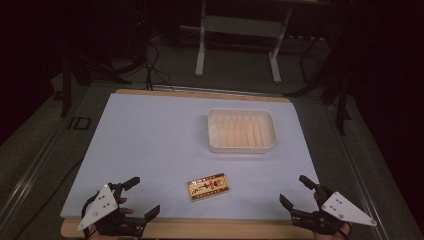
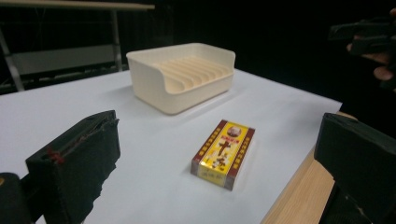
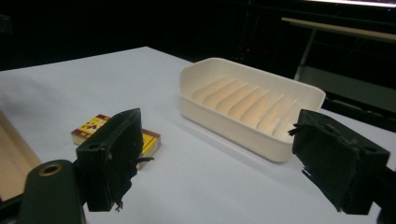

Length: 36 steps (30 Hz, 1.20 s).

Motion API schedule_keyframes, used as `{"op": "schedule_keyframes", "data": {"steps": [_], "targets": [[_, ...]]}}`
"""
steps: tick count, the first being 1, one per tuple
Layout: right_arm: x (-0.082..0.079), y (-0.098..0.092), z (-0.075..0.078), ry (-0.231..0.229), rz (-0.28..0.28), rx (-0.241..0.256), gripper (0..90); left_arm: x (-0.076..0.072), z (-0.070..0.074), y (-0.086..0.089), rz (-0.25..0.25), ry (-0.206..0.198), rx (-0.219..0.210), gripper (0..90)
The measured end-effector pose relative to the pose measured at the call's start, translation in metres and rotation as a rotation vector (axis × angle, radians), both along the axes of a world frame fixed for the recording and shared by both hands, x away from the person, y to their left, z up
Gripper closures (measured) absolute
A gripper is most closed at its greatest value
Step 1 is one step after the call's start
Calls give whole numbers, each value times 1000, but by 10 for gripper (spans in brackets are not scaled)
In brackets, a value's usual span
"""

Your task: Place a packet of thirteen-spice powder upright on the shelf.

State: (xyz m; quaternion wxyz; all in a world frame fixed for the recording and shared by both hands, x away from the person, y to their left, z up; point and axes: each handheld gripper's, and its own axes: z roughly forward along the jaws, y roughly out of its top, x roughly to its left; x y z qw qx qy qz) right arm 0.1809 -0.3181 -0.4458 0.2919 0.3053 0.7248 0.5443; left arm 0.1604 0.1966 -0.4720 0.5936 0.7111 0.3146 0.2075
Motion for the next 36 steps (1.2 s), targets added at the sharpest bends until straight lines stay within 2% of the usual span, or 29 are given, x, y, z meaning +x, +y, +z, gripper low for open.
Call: {"op": "schedule_keyframes", "data": {"steps": [2, 3, 5, 6, 7, 9, 10, 11, 14, 16, 19, 23, 27, 36], "targets": [[0, 1, 0, 1, 1, -14, 162, 1, 0, 0, 0, 1, 16, 8], [-2, 3, 0, 31, 6, -23, 200, 1, -1, -1, 2, 11, 28, 9], [-2, 4, 0, 33, 7, -24, 206, 2, -2, -3, -3, 23, 56, 8], [-3, 5, 1, 30, 5, -24, 206, 2, -2, -3, -3, 23, 56, 8], [-4, 6, 1, 22, 8, -21, 204, 2, 0, -4, -8, 4, 67, 9], [-4, 7, 2, 26, 4, -8, 199, 2, 1, -5, -17, 5, 60, 9], [-3, 7, 2, 32, 1, 3, 186, 2, 2, -6, -13, 8, 78, 9], [-2, 6, 2, 41, 1, 15, 185, 1, 3, -7, -17, 21, 92, 9], [1, 5, 3, 73, 35, 56, 141, 2, 5, -9, -35, 69, 93, 9], [0, 7, 4, 61, 15, 35, 116, 4, 7, -10, -36, 101, 96, 9], [-1, 9, 5, 49, 17, 40, 109, 9, 11, -11, -72, 138, 92, 9], [-2, 12, 6, 41, 27, 33, 109, 17, 20, -16, -122, 144, 143, 9], [-3, 14, 7, 43, 43, 47, 108, 25, 26, -25, -145, 146, 198, 9], [-2, 20, 7, 40, 52, 35, 108, 47, 29, -46, -188, 196, 264, 9]]}}
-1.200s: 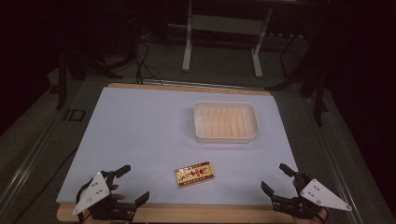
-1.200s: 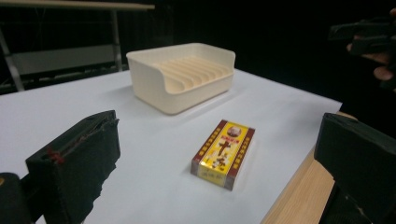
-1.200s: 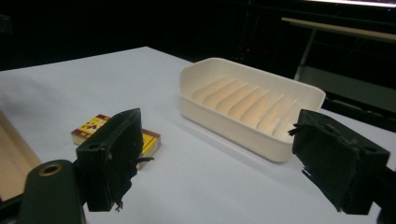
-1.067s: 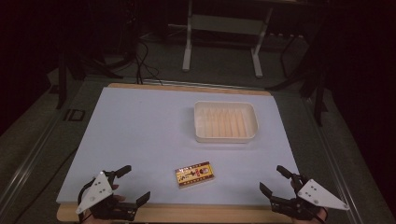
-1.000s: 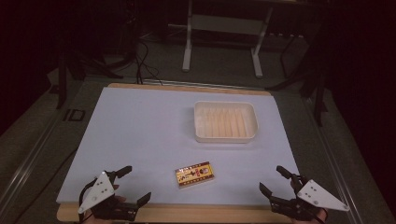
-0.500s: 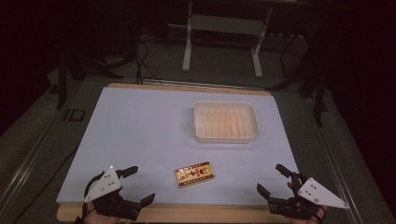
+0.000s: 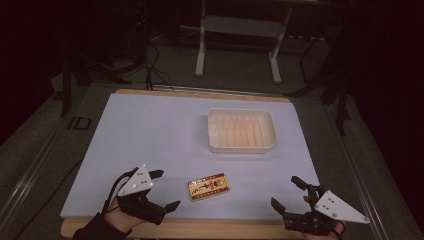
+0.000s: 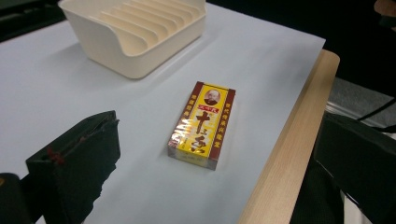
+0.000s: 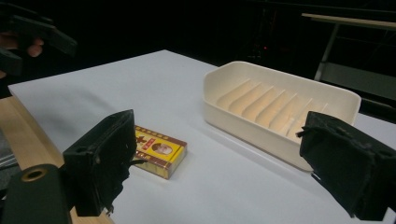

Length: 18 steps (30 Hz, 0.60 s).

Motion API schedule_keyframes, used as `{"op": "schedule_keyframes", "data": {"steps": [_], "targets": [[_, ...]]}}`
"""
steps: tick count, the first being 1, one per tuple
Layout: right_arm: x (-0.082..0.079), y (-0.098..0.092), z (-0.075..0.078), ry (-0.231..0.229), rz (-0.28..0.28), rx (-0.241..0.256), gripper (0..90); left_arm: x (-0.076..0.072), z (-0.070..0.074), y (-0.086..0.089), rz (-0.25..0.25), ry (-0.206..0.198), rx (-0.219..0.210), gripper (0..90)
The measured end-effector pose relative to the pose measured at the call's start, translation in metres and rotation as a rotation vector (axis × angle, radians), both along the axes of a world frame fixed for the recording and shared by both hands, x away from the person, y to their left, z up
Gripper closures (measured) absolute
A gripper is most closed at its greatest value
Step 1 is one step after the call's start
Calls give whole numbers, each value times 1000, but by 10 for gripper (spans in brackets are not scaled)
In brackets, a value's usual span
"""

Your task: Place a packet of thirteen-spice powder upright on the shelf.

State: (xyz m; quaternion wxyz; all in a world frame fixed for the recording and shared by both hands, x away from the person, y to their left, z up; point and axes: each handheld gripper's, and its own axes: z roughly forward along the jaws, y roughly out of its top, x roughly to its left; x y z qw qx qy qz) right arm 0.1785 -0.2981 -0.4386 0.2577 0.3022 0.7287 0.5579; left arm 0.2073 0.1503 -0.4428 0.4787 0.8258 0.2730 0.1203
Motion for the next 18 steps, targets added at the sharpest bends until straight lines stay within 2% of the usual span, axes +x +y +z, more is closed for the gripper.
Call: {"op": "schedule_keyframes", "data": {"steps": [4, 8, 18], "targets": [[0, 0, 0, 7, -4, 1, 109, 10, -2, -11, -19, 39, 52, 9], [1, -2, 0, 6, 5, 16, 108, 18, -5, -22, -40, 60, 81, 9], [5, -4, -1, 20, -2, 22, 107, 35, -10, -43, -70, 68, 135, 9]]}}
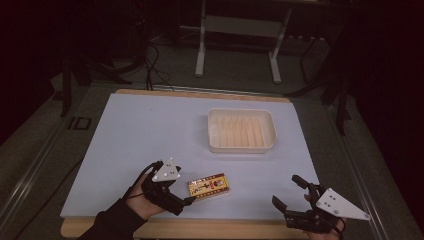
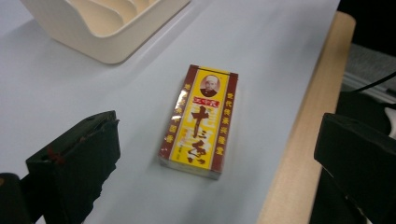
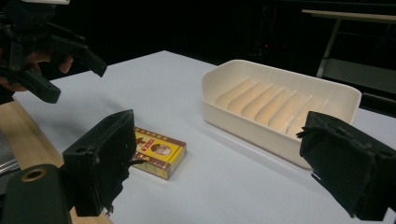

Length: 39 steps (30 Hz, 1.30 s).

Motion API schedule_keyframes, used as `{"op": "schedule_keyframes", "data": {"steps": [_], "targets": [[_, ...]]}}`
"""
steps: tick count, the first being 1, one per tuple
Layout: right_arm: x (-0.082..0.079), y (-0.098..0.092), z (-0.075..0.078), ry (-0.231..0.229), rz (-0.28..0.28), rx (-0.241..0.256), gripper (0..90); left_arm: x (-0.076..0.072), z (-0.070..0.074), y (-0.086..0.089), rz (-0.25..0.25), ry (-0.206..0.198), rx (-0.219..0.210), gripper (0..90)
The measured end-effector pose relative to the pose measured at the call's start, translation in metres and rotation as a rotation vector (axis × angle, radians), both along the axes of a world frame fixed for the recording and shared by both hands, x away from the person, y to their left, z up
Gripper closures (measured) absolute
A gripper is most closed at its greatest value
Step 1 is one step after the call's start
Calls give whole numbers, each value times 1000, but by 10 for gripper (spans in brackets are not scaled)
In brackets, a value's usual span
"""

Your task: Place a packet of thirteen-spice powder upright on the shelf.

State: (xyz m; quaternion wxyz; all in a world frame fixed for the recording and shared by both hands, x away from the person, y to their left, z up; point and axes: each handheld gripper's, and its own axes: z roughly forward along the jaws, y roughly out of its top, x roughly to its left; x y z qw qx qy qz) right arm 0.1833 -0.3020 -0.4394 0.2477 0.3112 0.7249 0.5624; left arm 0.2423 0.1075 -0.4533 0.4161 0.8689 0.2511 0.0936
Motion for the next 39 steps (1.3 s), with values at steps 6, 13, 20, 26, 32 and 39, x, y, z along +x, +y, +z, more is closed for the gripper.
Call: {"op": "schedule_keyframes", "data": {"steps": [6, 13, 20, 26, 32, 39], "targets": [[0, 1, 0, 0, 2, -2, 108, 10, -3, -13, -35, -9, 37, 9], [1, 1, -2, 13, 11, -4, 107, 23, -12, -29, -77, 10, 102, 14], [2, 1, -2, 19, 16, -6, 108, 37, -22, -45, -105, 40, 163, 14], [2, 1, -3, 22, 21, -4, 108, 44, -27, -59, -122, 57, 218, 23], [2, -1, -2, 25, 22, 0, 108, 51, -31, -72, -147, 87, 280, 23], [3, -1, -3, 31, 23, -1, 108, 57, -41, -84, -149, 118, 328, 24]]}}
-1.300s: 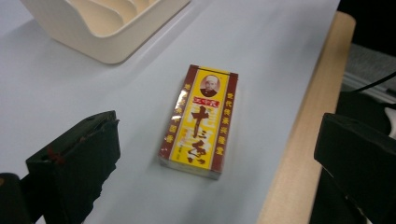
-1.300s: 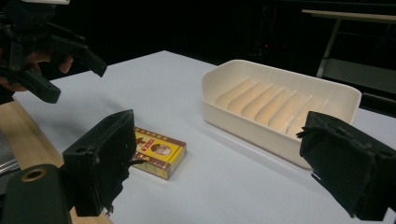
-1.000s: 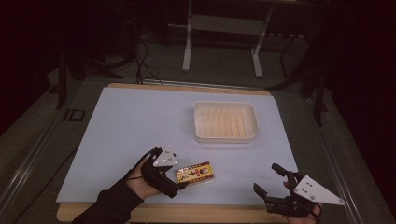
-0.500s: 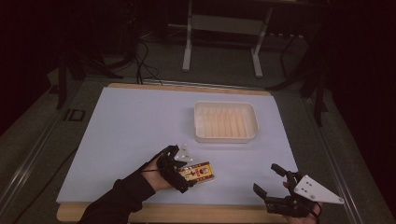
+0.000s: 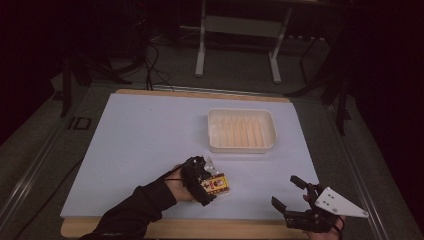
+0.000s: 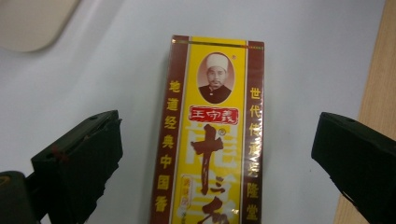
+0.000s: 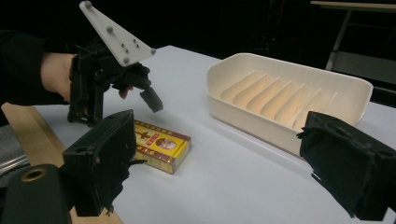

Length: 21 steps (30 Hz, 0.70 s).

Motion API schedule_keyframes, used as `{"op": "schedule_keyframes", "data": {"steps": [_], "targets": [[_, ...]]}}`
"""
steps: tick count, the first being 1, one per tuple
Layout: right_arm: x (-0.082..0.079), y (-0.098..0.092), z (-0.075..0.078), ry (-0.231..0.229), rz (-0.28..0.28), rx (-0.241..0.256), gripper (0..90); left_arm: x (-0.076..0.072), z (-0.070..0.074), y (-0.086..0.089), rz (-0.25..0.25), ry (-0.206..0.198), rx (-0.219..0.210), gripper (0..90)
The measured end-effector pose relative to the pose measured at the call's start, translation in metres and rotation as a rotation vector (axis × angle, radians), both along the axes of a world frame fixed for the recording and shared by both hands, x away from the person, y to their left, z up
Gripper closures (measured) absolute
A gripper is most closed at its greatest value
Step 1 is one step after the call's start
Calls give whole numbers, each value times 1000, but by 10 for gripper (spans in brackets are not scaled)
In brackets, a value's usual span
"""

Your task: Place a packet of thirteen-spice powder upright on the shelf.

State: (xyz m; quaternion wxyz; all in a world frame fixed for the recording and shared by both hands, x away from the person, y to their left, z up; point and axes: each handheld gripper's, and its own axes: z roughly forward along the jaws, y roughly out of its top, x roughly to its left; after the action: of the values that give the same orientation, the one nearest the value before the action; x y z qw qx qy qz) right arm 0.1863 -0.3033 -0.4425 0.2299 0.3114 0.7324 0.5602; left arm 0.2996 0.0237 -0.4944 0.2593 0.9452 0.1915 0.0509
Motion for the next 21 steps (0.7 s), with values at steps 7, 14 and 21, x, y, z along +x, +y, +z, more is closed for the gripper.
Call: {"op": "schedule_keyframes", "data": {"steps": [7, 14, 21], "targets": [[1, 0, -1, 9, 3, -1, 108, 8, -6, -9, -23, 40, 62, 56], [1, 0, -1, 15, 8, 0, 108, 13, -7, -16, -35, 59, 127, 125], [1, -2, -1, 19, 12, 4, 108, 18, -11, -20, -41, 86, 160, 143]]}}
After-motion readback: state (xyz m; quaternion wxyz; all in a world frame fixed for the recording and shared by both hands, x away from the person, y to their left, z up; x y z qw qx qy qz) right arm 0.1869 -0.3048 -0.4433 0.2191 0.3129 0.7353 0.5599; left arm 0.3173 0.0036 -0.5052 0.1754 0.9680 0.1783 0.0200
